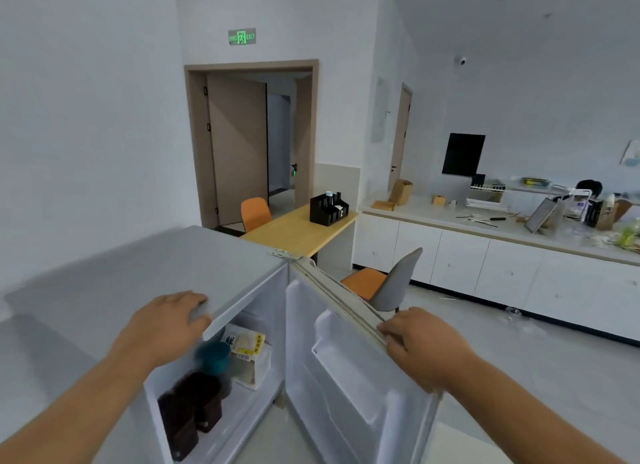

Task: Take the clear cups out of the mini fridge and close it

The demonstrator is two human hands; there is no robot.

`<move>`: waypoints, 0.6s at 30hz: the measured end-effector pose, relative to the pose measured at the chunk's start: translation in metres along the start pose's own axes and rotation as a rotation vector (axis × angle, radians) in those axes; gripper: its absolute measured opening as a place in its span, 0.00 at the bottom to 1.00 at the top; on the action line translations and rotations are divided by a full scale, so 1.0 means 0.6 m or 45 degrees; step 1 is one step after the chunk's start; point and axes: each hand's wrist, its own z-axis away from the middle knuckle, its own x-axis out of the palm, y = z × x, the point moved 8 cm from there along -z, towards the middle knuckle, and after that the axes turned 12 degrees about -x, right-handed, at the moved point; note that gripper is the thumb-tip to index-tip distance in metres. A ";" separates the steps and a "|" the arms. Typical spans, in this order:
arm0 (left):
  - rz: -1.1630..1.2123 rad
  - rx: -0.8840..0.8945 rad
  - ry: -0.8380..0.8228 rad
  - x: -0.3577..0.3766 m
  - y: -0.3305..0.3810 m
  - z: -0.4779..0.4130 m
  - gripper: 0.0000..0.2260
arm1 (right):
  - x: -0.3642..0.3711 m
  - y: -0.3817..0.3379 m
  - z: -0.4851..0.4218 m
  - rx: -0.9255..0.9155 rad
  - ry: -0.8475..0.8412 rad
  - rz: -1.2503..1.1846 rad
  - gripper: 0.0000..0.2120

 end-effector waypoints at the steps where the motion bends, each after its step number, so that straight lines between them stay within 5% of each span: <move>1: 0.010 -0.003 -0.006 -0.001 -0.002 0.003 0.24 | -0.002 -0.030 -0.002 -0.074 0.034 -0.082 0.20; 10: 0.080 0.007 -0.042 -0.012 -0.007 0.013 0.25 | 0.039 -0.302 -0.083 -0.527 0.056 -0.356 0.26; 15: 0.205 0.050 0.005 -0.023 -0.009 0.013 0.25 | 0.078 -0.403 -0.153 -0.629 -0.019 -0.306 0.29; 18: 0.296 0.078 0.011 -0.025 -0.011 0.020 0.23 | 0.073 -0.410 -0.179 -0.612 0.111 -0.318 0.26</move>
